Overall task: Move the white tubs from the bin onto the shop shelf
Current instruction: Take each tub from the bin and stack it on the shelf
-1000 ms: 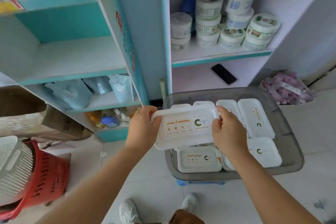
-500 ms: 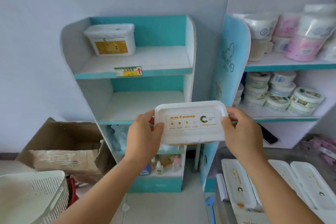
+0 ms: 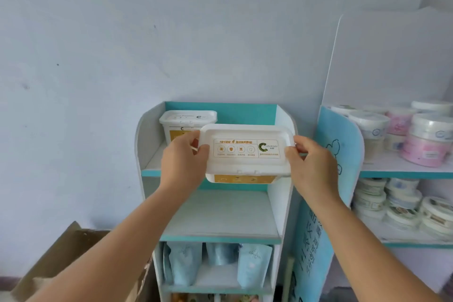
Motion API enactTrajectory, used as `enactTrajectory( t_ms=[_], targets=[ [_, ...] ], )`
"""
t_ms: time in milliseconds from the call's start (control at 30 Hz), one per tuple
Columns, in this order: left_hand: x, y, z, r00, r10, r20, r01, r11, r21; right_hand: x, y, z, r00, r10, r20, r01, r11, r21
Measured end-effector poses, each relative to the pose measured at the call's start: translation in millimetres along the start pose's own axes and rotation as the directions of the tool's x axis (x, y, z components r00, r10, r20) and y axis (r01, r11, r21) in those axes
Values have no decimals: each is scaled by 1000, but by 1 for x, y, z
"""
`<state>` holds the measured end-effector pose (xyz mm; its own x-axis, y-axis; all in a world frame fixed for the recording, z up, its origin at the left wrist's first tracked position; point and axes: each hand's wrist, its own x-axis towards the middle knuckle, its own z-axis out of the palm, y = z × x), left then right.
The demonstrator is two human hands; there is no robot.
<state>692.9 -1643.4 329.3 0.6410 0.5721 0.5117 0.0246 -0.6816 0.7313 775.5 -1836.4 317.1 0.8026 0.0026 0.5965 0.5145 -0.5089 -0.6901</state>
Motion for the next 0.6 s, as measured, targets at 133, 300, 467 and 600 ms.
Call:
enactTrajectory(
  t_ms=[133,300,467,600],
  targets=[
    [31,-2,7,1000,-6,6,6,1000,5,28,-3,19,1000,-25,2,26,999,-47],
    [72,-8,28,998,-8,67,6,999,33,70,4,47,998,-12,68,19,994,-104],
    [108,-23,54,976,-91,198,70,991,111,102,17,70,965,10,262,81,939,-333],
    [113,-30,67,906,-102,412,55,991,124,105,23,79,895,36,445,160,905,-394]
  ],
)
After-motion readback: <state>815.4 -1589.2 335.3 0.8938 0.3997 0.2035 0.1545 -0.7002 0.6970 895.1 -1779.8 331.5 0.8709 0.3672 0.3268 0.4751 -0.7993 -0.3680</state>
